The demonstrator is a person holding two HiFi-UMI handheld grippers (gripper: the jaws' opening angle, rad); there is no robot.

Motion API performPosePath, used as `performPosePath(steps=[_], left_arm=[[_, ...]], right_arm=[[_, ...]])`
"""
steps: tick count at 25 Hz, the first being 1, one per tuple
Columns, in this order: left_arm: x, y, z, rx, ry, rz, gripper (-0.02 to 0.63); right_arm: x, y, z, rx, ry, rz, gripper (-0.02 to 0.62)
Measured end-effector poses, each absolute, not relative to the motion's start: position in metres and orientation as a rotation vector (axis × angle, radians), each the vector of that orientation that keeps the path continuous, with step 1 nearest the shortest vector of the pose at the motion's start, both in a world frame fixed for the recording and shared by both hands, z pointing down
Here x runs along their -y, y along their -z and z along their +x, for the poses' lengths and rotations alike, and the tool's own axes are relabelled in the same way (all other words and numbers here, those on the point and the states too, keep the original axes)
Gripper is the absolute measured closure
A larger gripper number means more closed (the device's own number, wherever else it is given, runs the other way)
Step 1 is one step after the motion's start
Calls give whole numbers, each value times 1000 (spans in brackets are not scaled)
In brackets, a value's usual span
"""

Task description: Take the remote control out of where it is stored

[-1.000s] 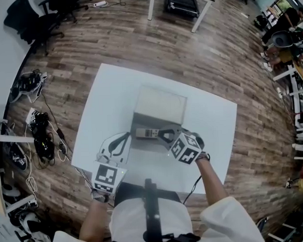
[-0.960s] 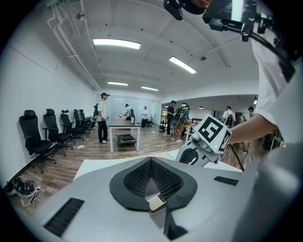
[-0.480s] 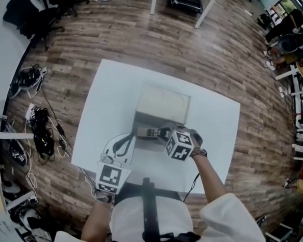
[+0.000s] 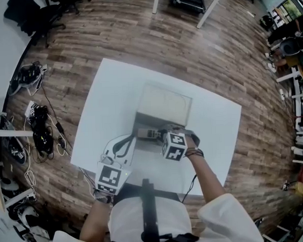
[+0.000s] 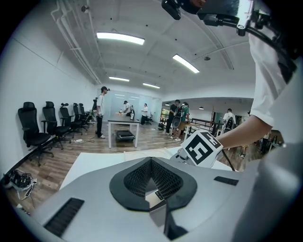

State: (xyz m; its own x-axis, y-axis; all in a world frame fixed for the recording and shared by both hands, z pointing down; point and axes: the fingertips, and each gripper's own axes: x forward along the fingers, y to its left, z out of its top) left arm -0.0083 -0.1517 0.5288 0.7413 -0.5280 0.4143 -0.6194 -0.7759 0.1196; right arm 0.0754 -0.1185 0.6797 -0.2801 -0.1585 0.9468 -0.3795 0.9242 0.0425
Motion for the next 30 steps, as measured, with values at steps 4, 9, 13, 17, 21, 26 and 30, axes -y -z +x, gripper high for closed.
performPosePath(steps=[4,9,13,17,21,26,30], left_arm=[[152,-529,-10,893,-522,2694,617],[153,-530,-10,883,-516,2695,617],[154,-527,-10,896,-497,2698,617],[153,-526,-10,888,-491,2704,617],[151,-525,-7,854,-467,2713,617],[152,-527,-9,850,-468,2712,617],[156,-526,-9,858,-463,2710,617]], right_arm=[[118,-687,76,1827,-222,369,503],[115,-695,75,1808,-239,333,456],[118,-698,77,1795,-228,347,454],[116,-700,74,1792,-234,328,444],[118,-704,76,1779,-230,323,431],[118,-709,73,1771,-235,302,428],[118,-712,73,1756,-219,283,408]])
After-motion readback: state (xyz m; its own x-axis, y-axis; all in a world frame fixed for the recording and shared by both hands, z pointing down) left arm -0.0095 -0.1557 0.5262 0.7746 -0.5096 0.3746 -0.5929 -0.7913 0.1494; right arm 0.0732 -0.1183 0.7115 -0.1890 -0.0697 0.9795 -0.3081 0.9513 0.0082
